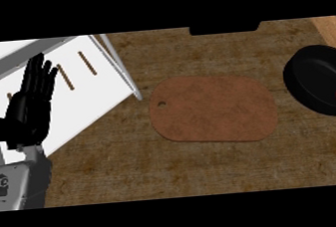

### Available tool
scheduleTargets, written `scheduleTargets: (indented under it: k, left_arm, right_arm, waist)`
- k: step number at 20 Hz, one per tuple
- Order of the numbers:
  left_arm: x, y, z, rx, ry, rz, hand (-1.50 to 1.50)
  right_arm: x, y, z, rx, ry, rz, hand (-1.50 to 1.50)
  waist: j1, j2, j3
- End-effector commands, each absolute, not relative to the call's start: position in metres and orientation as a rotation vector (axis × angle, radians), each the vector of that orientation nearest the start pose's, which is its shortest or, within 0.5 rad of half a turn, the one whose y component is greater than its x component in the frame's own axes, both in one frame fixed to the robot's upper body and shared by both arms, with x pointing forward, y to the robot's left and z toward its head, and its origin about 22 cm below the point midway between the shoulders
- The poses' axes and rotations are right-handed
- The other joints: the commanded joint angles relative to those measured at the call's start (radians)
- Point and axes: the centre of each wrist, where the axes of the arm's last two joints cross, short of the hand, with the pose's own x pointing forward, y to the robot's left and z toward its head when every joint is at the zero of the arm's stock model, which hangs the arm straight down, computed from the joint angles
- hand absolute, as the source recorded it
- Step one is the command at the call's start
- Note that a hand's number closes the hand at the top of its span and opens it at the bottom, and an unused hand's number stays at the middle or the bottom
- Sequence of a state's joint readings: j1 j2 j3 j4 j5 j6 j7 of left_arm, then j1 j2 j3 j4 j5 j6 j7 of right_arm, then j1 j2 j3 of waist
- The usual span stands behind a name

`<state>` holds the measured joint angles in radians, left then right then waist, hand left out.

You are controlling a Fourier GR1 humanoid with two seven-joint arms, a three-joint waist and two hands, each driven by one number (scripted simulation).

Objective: Pick the bell pepper from the cutting board and place it in the pot

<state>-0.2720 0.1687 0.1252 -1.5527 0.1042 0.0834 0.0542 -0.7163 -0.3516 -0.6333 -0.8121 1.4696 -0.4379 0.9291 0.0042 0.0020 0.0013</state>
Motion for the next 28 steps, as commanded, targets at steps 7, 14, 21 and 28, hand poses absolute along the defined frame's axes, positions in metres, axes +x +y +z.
scheduleTargets:
  k: [7, 14, 21, 28]
  left_arm:
    - [0.311, 0.253, 0.085, 0.100, -1.763, 0.035, 0.00]
    - [0.304, 0.258, 0.071, 0.116, -1.765, 0.057, 0.00]
    - [0.307, 0.279, 0.087, 0.105, -1.750, 0.056, 0.00]
    - [0.300, 0.290, 0.084, 0.167, -1.752, 0.067, 0.00]
  right_arm:
    - [0.386, -0.388, 0.071, -1.566, -0.812, -0.249, -1.50]
    - [0.378, -0.401, 0.091, -1.555, -0.988, -0.602, -1.50]
    - [0.354, -0.398, 0.103, -1.552, -1.124, -0.806, -1.50]
    - [0.280, -0.400, 0.101, -1.575, -1.216, -0.893, -1.50]
  waist:
    - [0.005, 0.003, 0.000]
    - [-0.007, -0.001, 0.000]
    - [-0.015, -0.007, -0.001]
    - [-0.030, -0.012, -0.002]
